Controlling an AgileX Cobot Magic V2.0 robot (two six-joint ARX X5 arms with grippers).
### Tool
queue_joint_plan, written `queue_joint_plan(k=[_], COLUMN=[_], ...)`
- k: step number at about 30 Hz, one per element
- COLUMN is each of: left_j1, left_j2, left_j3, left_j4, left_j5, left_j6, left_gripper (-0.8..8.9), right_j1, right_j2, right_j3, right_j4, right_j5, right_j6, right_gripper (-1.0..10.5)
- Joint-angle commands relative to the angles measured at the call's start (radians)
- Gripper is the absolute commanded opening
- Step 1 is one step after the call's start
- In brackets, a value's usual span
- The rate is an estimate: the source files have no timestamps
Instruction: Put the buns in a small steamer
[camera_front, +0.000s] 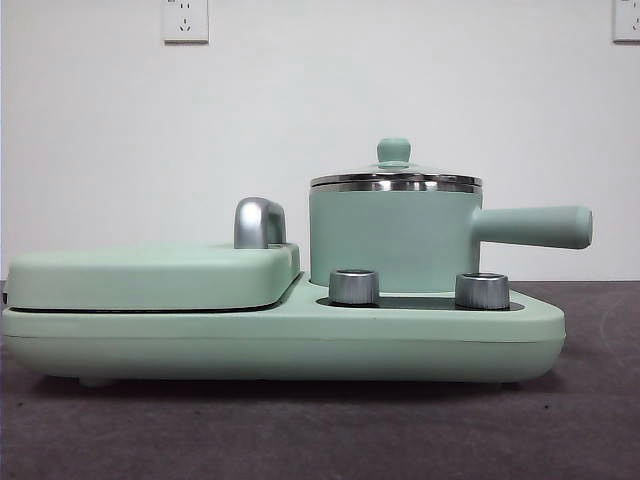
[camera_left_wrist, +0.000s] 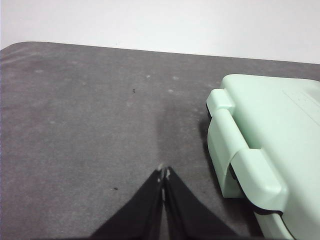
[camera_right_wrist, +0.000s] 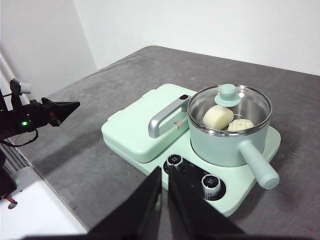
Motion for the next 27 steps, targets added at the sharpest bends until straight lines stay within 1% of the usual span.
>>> queue_joint_plan(k=[1, 15, 18, 20, 23, 24, 27], left_j1=[0.002, 0.002, 0.002, 0.002, 0.002, 0.002, 0.002], left_j2=[0.0, 0.0, 0.0, 0.0, 0.0, 0.0, 0.0], left_j3=[-0.02, -0.02, -0.02, -0.02, -0.02, -0.02, -0.019], left_j4=[-0.006, -0.006, -0.006, -0.006, -0.006, -0.006, -0.006], left_j5=[-0.003, -0.003, -0.003, -0.003, -0.003, -0.003, -0.003], left_j6=[0.01, 0.01, 0.01, 0.01, 0.01, 0.01, 0.01], left_gripper=[0.07, 0.07, 0.07, 0.07, 0.07, 0.07, 0.07], right_j1=[0.005, 0.005, -0.034, -0.082, -0.164, -0.201, -0.29], right_j2=[0.005, 0.004, 0.003, 0.0, -0.031, -0.05, -0.091], right_j3=[0.008, 0.006, -0.005, -0.053, -0.19, -0.266, -0.454], right_j4=[0.011, 0.013, 0.026, 0.094, 0.282, 0.386, 0.612], right_j5=[0.0, 0.001, -0.008, -0.027, -0.016, 0.004, 0.056], right_j6=[-0.01, -0.01, -0.01, -0.011, -0.012, -0.014, -0.042], right_gripper=[0.2, 0.2, 0.2, 0.2, 0.2, 0.2, 0.2])
